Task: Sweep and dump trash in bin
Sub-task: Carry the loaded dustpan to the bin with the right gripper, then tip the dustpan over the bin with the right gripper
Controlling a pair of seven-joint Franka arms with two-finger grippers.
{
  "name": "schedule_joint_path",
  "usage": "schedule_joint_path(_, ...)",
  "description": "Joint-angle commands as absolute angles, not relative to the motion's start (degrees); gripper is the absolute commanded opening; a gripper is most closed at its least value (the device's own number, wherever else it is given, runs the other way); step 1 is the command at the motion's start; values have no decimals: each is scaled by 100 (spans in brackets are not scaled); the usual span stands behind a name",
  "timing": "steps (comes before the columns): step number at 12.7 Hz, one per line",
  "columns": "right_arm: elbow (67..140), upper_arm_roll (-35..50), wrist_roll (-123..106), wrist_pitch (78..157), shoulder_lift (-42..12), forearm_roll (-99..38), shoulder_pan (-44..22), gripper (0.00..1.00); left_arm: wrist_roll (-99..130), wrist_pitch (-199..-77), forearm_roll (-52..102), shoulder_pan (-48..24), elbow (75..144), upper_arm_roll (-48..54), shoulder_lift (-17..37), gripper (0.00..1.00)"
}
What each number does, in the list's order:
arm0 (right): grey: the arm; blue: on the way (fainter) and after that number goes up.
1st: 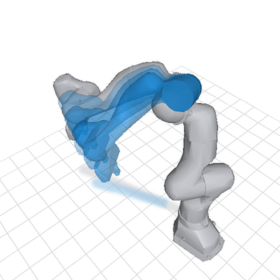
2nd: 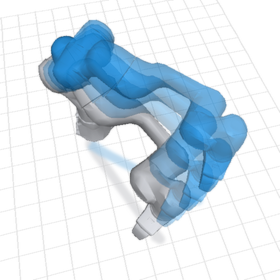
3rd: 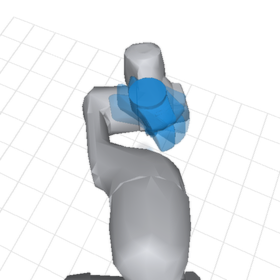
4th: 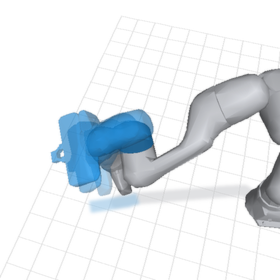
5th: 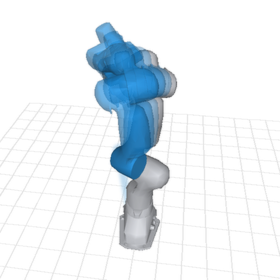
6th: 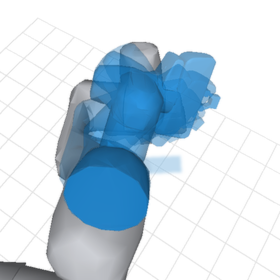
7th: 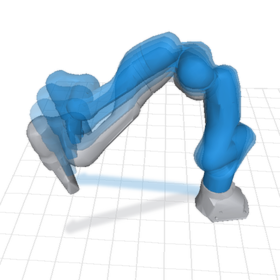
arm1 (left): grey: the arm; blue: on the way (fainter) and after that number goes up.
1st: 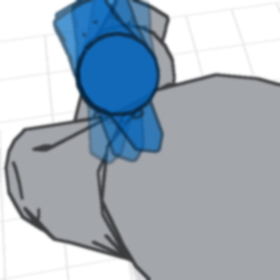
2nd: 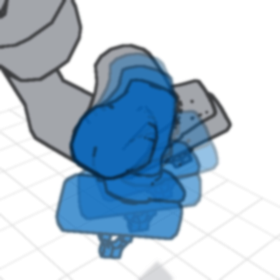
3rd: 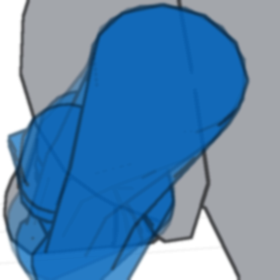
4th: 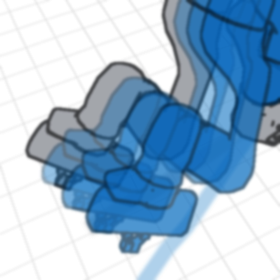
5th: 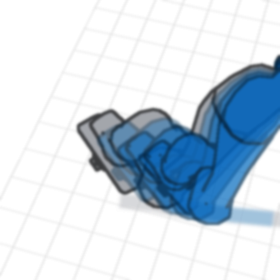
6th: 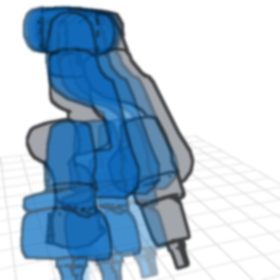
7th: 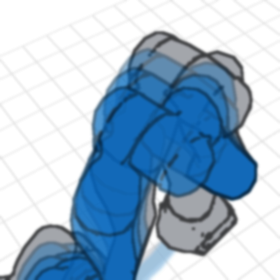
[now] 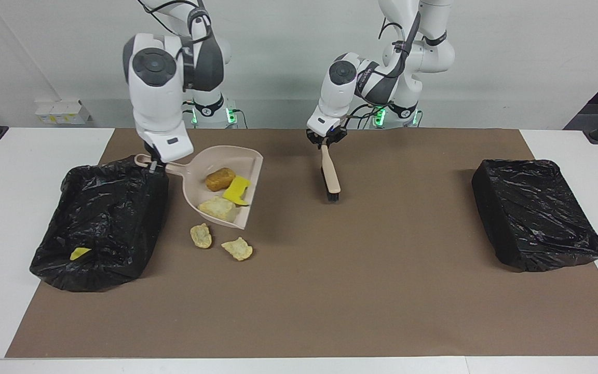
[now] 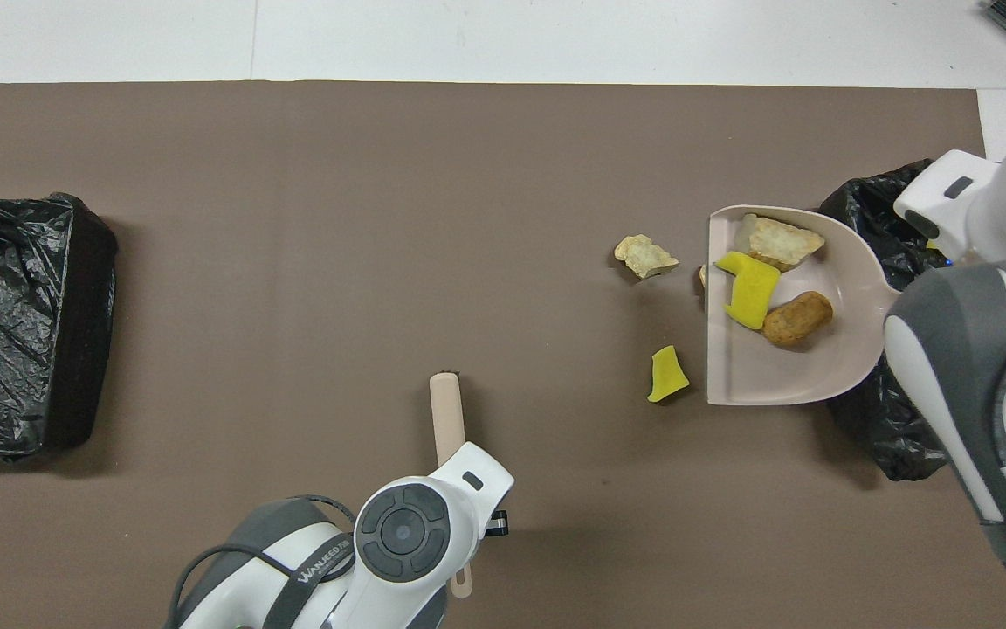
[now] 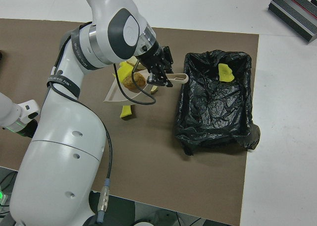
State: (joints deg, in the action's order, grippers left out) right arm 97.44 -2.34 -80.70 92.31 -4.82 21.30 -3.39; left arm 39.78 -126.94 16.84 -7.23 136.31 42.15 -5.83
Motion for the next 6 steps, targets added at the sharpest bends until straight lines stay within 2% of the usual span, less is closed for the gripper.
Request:
schedule_joint_path(1, 9677, -158, -8638, 9167, -448, 2381, 157, 0, 3946, -12946, 1591, -800, 13781, 4192, -615, 0)
schedule_joint_path(6, 9729, -158, -9368, 9745, -439, 2531, 1140, 0, 3920, -13174, 1591, -800, 13956, 4192, -572, 0)
